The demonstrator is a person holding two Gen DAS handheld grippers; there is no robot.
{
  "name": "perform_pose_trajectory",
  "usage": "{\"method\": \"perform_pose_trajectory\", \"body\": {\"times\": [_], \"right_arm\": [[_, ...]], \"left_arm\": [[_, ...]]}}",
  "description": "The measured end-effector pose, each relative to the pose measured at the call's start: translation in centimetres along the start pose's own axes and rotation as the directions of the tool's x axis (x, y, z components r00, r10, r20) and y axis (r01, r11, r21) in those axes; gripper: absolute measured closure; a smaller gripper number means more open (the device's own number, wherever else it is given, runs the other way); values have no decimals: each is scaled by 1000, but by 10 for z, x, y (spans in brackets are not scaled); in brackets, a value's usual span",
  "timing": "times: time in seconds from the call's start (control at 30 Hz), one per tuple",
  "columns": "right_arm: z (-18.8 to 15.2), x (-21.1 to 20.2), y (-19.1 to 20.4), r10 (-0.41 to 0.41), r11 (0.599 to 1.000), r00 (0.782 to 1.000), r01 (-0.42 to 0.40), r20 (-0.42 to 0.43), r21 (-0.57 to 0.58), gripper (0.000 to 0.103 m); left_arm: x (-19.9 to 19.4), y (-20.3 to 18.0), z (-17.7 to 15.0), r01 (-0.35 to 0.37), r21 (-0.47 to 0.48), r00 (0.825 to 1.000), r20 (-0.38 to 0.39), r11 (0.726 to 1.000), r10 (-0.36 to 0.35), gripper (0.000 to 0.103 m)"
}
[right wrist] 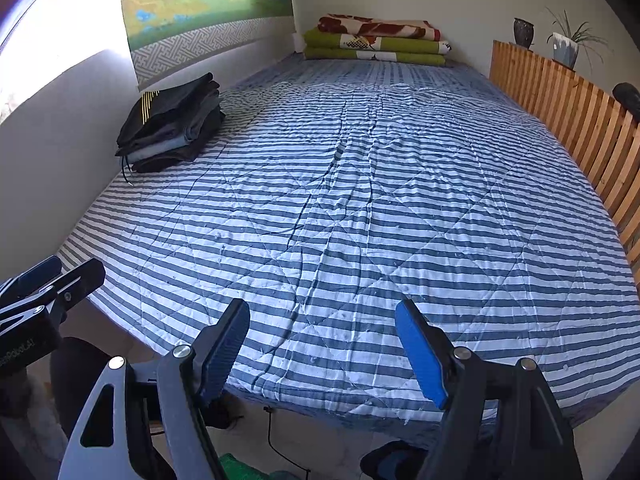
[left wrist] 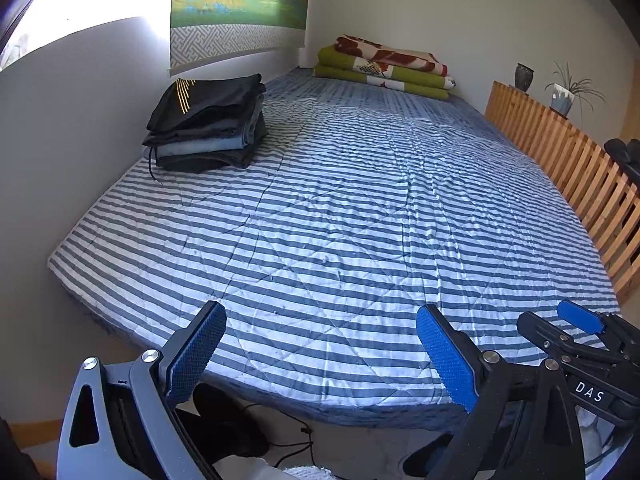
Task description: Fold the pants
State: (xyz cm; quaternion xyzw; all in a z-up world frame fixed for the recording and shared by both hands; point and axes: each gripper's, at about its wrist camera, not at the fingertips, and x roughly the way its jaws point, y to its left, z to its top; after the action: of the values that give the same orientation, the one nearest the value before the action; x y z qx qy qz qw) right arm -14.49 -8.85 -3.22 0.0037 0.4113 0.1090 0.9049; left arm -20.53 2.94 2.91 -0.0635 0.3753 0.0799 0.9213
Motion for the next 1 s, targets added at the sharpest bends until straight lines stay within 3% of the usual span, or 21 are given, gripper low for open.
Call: {"method": "perform_pose_trajectory", "body": {"times": [0.6,1.0], "right_arm": [[-2,16,-5,1,1000,999,0,-41,22,31],[-5,36,-14,-7,999,996,11,-84,42,31]], "left_arm": [[22,-4,-1,18,7,999,-44,1000,-18,5],[61,-19,-2,41,36,994,-100,999,-37,5]]}}
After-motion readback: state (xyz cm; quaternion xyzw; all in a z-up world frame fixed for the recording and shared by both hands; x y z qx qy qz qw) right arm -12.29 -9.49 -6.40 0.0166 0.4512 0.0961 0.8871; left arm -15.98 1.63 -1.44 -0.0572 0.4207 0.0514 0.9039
